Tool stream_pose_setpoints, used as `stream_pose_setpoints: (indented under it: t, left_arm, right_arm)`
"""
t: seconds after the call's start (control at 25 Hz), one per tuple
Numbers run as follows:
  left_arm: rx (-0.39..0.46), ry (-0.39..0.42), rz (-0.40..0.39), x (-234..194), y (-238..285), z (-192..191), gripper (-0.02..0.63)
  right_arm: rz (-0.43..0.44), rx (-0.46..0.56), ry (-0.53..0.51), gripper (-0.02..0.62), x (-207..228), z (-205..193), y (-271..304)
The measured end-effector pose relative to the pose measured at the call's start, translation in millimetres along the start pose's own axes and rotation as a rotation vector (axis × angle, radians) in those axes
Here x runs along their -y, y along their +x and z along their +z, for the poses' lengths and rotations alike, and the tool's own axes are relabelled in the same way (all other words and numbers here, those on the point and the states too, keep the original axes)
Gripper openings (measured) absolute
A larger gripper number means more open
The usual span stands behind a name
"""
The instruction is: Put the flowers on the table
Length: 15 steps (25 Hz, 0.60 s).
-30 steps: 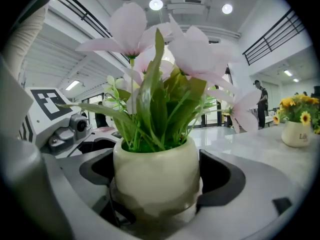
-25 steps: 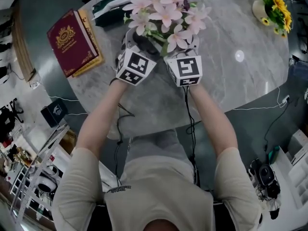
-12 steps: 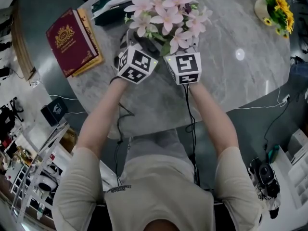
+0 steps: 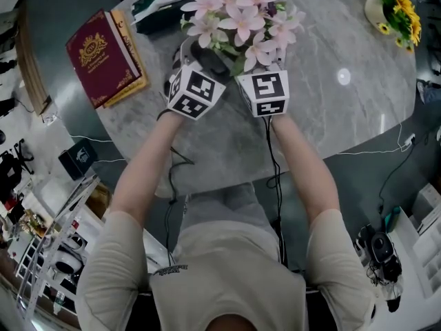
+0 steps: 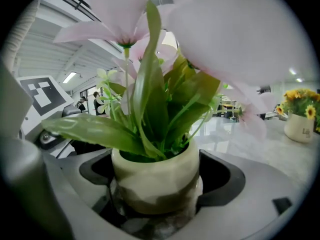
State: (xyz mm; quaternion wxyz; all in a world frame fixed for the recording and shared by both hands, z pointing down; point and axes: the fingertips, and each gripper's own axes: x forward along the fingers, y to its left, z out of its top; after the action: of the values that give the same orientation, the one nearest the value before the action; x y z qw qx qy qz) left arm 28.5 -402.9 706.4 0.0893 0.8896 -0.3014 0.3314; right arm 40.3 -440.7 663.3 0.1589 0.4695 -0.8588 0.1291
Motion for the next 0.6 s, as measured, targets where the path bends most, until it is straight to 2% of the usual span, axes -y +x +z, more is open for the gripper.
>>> stream_pose_setpoints:
  t: [0.36, 0.6]
  left_arm:
    - [0.042, 0.001, -0.010, 9.9, -10.6, 5.8, 0.495]
    - [0.072, 0.006, -0.002, 20.4, -31.5, 13.6, 0.495]
  right_arm:
    - [-0.015, 0.040, 0.010, 0.520, -4.8, 5.2, -16.7]
    - [-0.039, 0.032, 0.008, 0.520, -13.8, 12.3, -39.0]
